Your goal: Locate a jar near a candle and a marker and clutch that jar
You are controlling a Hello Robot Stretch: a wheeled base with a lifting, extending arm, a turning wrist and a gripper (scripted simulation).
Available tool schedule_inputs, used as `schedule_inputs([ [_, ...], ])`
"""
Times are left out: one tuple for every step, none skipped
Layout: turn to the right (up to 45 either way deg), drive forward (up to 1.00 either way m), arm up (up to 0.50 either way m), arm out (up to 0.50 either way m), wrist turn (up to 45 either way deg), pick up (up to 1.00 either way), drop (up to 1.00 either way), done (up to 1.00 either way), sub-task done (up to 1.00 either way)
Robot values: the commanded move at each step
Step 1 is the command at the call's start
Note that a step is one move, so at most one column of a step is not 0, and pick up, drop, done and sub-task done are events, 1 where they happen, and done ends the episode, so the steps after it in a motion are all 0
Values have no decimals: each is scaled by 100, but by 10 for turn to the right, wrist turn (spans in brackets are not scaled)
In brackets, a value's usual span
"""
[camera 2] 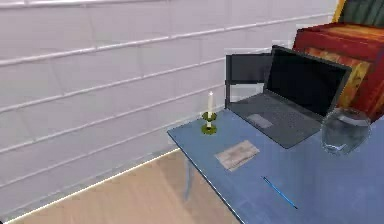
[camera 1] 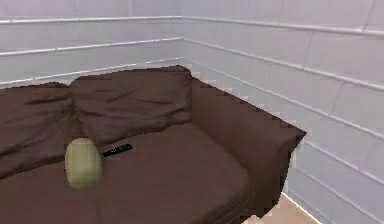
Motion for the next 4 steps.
schedule_inputs([
  [-450,0,0,0,0,0,0,0,0],
  [-450,0,0,0,0,0,0,0,0],
  [-270,0,0,0,0,0,0,0,0],
  [0,45,0,0,0,0,0,0,0],
])
